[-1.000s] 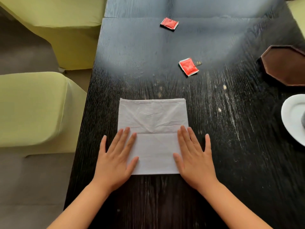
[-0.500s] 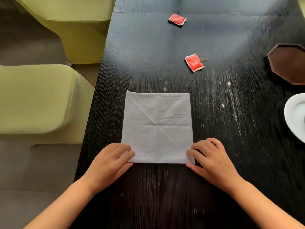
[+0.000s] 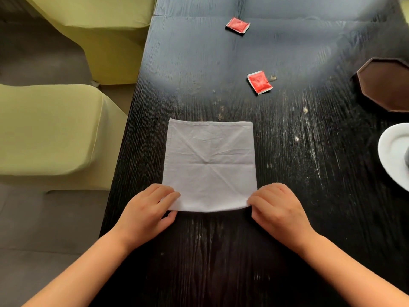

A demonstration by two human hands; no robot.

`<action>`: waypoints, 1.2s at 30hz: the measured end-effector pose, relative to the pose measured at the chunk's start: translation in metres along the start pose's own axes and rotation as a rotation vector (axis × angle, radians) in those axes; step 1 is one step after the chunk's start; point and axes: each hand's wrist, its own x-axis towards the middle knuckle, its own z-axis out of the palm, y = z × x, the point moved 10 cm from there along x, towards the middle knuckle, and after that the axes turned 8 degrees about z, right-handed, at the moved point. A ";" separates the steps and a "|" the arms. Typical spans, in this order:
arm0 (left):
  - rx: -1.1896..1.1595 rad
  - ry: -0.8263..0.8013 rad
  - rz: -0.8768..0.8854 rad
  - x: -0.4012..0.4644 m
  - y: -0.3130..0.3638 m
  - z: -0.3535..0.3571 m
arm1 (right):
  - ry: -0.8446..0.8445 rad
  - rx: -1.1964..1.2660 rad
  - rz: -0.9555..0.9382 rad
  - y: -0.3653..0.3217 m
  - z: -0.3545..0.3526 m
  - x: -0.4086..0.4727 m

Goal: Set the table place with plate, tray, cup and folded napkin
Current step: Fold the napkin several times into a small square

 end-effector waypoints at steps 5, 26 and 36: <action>-0.025 0.011 -0.021 0.000 -0.003 -0.006 | 0.028 0.213 0.200 0.019 -0.005 -0.001; -0.380 0.306 -0.327 -0.054 0.010 -0.049 | 0.005 0.579 0.458 0.004 -0.036 -0.046; -0.205 0.569 -0.439 -0.020 -0.031 -0.078 | 0.152 0.684 0.771 0.044 -0.019 0.017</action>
